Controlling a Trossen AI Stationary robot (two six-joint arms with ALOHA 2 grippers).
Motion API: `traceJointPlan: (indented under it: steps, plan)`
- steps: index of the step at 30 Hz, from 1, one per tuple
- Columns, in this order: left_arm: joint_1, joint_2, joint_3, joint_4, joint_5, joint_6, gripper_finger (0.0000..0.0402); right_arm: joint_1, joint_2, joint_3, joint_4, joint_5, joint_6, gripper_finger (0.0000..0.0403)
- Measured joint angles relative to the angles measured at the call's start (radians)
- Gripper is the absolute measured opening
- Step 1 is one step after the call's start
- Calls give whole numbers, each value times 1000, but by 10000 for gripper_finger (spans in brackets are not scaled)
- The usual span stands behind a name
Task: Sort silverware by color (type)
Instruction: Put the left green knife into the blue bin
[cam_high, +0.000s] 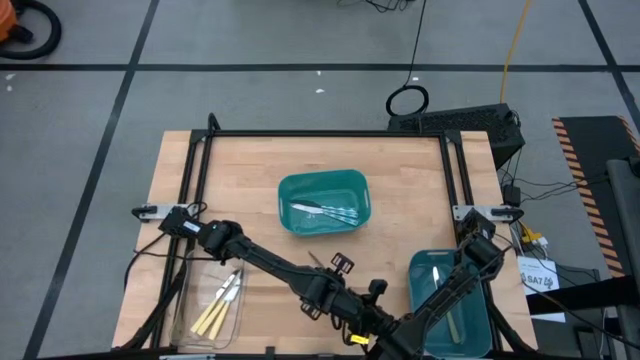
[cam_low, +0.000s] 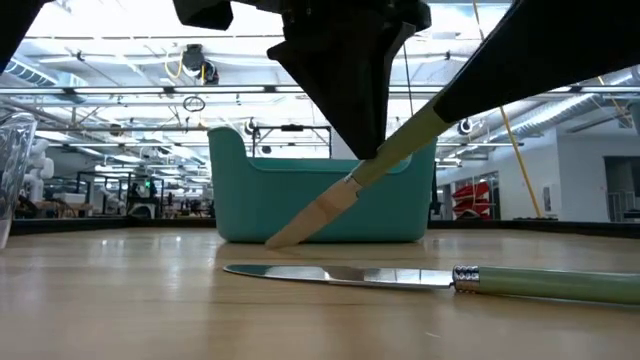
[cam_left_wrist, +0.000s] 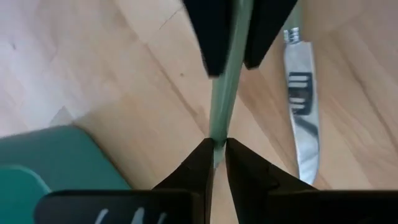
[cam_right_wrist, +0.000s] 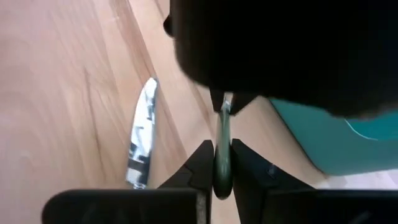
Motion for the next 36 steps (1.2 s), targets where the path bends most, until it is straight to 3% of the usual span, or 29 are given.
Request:
traceJointPlan:
  steps: [14, 27, 32, 36]
  plan:
    - [16, 0, 1, -113, -9, -83, 47, 37, -17, 6, -49, -34, 3, 28]
    - [-6, -42, 1, -195, -9, -165, 47, 55, -81, 8, -284, -84, 117, 28]
    - [-35, -83, 1, -204, -8, -192, 47, 99, -155, 8, -328, -11, 121, 28]
    - [-69, -99, 1, -185, -11, -225, 47, 157, -204, 8, -408, 65, 222, 28]
